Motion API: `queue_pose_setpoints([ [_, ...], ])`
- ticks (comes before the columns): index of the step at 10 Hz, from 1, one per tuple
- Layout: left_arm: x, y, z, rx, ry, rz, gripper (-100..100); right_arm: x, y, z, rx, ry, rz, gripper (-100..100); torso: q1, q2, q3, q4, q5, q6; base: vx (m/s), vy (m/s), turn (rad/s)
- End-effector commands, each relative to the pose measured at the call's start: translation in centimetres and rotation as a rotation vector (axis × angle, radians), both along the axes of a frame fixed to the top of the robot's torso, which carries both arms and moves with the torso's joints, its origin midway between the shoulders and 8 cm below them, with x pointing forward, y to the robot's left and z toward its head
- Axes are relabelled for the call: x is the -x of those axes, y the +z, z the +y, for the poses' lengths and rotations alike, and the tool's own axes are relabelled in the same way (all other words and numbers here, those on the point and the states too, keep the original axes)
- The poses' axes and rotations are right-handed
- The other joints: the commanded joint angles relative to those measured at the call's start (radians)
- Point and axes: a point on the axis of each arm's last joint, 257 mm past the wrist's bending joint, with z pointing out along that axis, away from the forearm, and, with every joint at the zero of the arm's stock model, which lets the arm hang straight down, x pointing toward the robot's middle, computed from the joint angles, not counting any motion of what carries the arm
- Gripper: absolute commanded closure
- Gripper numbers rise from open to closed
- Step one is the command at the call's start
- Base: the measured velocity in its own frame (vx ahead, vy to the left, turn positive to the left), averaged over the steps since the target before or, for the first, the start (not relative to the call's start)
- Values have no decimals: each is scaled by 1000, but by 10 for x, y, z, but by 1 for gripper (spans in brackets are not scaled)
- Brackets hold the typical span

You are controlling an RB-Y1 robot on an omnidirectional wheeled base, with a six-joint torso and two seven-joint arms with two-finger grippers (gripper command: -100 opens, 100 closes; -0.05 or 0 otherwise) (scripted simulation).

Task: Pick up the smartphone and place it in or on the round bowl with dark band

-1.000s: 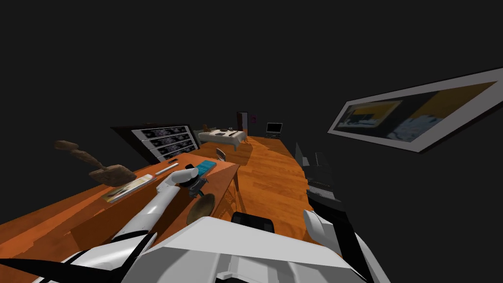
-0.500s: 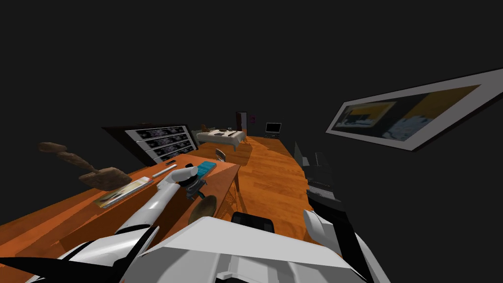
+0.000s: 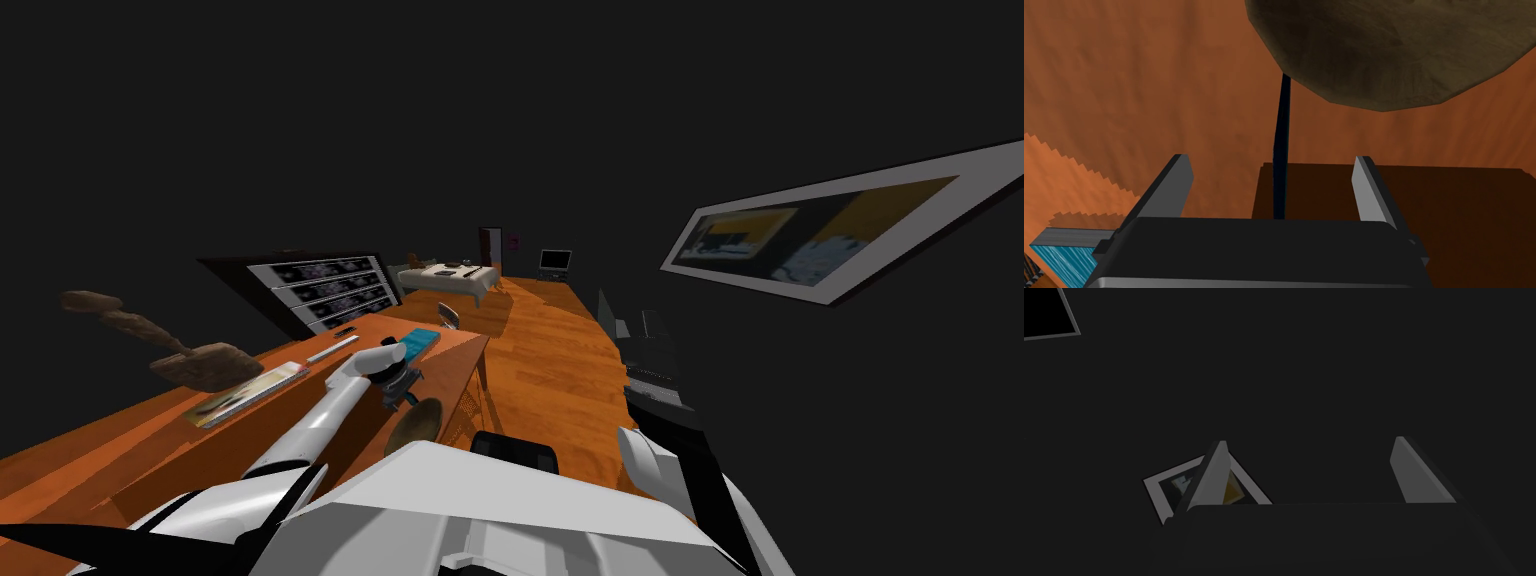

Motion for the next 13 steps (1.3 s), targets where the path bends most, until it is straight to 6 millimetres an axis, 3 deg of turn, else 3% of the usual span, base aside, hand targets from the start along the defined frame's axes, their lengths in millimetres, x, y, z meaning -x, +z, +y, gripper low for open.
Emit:
queue_pose_setpoints([
  [1, 0, 0, 0, 0, 0, 0, -100, 0, 0, 0, 0, 0, 0, 0, 0, 0, 0, 0, 0, 0, -3, 8, -5],
  [2, 0, -1, 0, -1, 0, -1, 100, 0, 0, 0, 0, 0, 0, 0, -1, 0, 0, 0, 0, 0, 0, 0, 0],
  [6, 1, -1, 0, 0, 0, 3, 100, 0, 0, 0, 0, 0, 0, 0, 0, -2, -1, 0, 0, 1, -1, 0, 3],
  [7, 1, -1, 0, 0, 0, 3, 0, 0, 0, 0, 0, 0, 0, 0, 0, -2, -1, 0, 0, 1, 0, 0, 0],
  [8, -1, 12, 5, 0, -6, -1, 100, 0, 0, 0, 0, 0, 0, 0, 0, -1, -1, 0, 0, 1, 8, -18, 46],
  [10, -3, 15, 5, -1, -5, -2, 100, 0, 0, 0, 0, 0, 0, 0, -3, -2, 0, 1, -1, 1, 13, -26, 29],
  [11, -2, 16, 5, -1, -6, 0, 0, 0, 0, 0, 0, 0, 0, 0, -2, -2, 0, 1, 0, 1, 0, 0, 0],
  [12, -3, 28, 13, -1, -5, 0, 100, 0, 0, 0, 0, 0, 0, 0, -1, -1, 0, 1, 0, 1, -4, -59, 16],
  [13, -2, 33, 18, 0, -2, 3, 100, 0, 0, 0, 0, 0, 0, 0, -4, -1, 0, 1, 0, 1, -4, -94, 33],
])
